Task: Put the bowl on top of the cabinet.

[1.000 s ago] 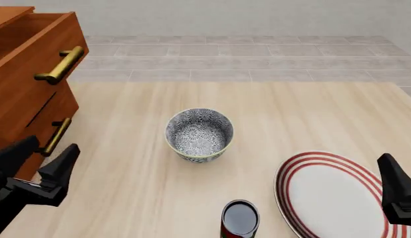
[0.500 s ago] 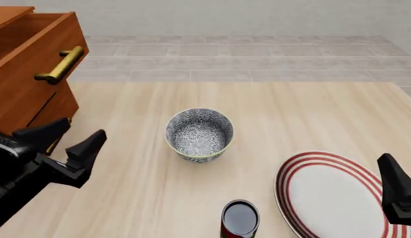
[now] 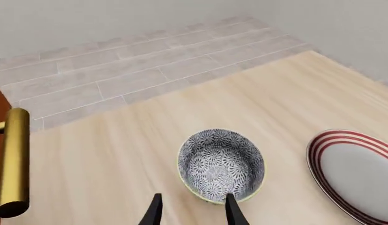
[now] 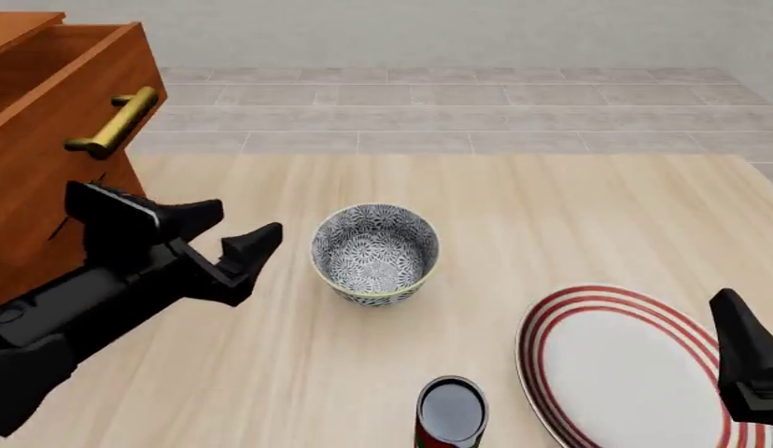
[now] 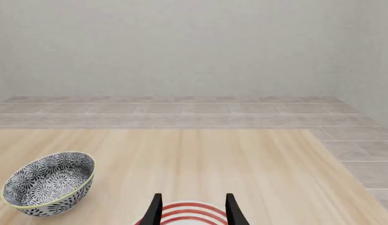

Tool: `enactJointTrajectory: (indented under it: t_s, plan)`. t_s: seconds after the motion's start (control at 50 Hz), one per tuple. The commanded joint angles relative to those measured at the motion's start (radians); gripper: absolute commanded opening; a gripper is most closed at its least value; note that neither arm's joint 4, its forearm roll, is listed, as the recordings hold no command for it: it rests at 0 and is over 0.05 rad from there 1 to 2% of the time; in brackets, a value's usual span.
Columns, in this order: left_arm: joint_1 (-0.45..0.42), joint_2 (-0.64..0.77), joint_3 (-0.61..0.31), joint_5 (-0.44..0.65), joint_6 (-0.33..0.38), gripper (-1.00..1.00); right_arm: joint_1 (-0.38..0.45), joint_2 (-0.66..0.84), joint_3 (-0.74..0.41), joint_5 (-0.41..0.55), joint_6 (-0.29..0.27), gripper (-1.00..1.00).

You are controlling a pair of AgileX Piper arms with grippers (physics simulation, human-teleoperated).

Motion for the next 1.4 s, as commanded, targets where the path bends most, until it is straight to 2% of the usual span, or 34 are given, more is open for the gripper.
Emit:
enactJointTrajectory:
  t_s: [0.02, 0.06, 0.1, 0.36, 0.38, 0.44, 0.6, 0.7, 0.76, 0.78, 0.8, 0.86, 1.4]
  plan:
    - [-0.035, 0.111, -0.102, 0.043, -0.015, 1.0, 0.0, 0.0, 0.0, 0.0, 0.0, 1.0]
    - [-0.032, 0.144, -0.125, 0.058, -0.051, 1.0, 0.0, 0.0, 0.0, 0.0, 0.0, 1.0]
    - [-0.027, 0.138, -0.131, 0.059, -0.028, 1.0, 0.0, 0.0, 0.0, 0.0, 0.0, 1.0]
    - [-0.039, 0.187, -0.207, 0.123, -0.082, 1.0, 0.0, 0.0, 0.0, 0.0, 0.0, 1.0]
    - [-0.032, 0.193, -0.213, 0.127, -0.102, 1.0, 0.0, 0.0, 0.0, 0.0, 0.0, 1.0]
    - [-0.032, 0.186, -0.215, 0.131, -0.092, 1.0, 0.0, 0.0, 0.0, 0.0, 0.0, 1.0]
    - [-0.016, 0.213, -0.23, 0.131, -0.122, 1.0, 0.0, 0.0, 0.0, 0.0, 0.0, 1.0]
    - [-0.043, 0.263, -0.252, 0.159, -0.18, 1.0, 0.0, 0.0, 0.0, 0.0, 0.0, 1.0]
    - [-0.056, 0.282, -0.26, 0.16, -0.18, 1.0, 0.0, 0.0, 0.0, 0.0, 0.0, 1.0]
    - [-0.045, 0.331, -0.288, 0.184, -0.141, 1.0, 0.0, 0.0, 0.0, 0.0, 0.0, 1.0]
    - [-0.046, 0.313, -0.273, 0.162, -0.169, 1.0, 0.0, 0.0, 0.0, 0.0, 0.0, 1.0]
    - [-0.042, 0.346, -0.291, 0.176, -0.181, 1.0, 0.0, 0.0, 0.0, 0.0, 0.0, 1.0]
    - [-0.017, 0.412, -0.345, 0.226, -0.188, 1.0, 0.0, 0.0, 0.0, 0.0, 0.0, 1.0]
